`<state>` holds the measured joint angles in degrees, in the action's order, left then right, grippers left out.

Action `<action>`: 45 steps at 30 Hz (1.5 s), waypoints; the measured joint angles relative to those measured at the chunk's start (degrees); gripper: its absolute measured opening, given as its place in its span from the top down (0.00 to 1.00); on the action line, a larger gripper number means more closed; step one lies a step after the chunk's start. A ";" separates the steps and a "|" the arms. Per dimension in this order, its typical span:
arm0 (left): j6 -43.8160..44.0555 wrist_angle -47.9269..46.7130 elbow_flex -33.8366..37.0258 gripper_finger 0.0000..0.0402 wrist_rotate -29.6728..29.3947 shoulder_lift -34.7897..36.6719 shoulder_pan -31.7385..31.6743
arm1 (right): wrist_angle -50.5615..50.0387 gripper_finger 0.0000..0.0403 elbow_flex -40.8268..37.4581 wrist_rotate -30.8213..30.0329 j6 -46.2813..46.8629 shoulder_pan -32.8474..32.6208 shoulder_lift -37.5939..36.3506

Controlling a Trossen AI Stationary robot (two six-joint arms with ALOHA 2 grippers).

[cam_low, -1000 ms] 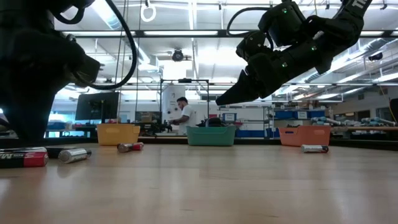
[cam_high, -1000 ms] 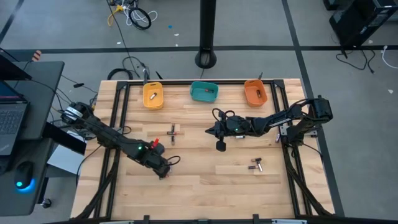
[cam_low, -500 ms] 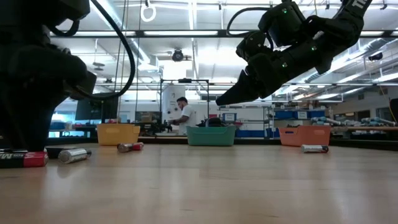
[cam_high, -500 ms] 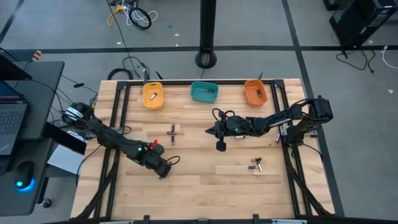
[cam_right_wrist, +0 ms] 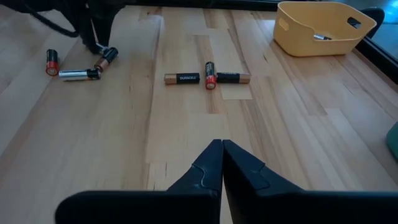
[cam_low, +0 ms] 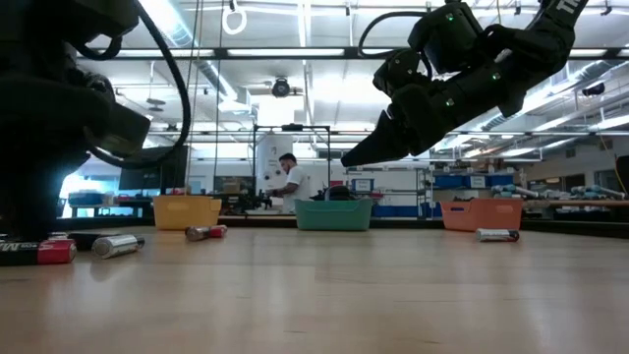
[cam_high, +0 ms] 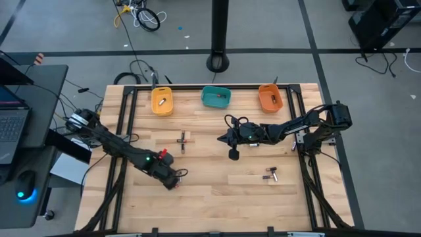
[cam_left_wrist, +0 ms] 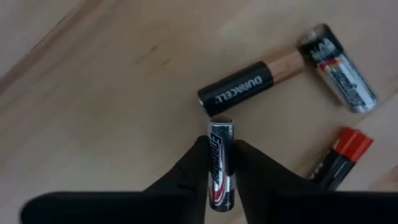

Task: Sort batteries
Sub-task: Put the silver battery into the yellow bin

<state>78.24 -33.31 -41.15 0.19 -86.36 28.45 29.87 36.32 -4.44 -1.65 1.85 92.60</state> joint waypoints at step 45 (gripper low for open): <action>-78.86 -11.51 -20.22 0.89 -10.38 -8.65 -73.57 | -0.02 0.94 0.00 0.02 0.06 0.00 0.02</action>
<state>-0.61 -44.82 -61.36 -10.19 -95.01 -45.12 29.85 36.32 -4.43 -1.59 1.85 92.62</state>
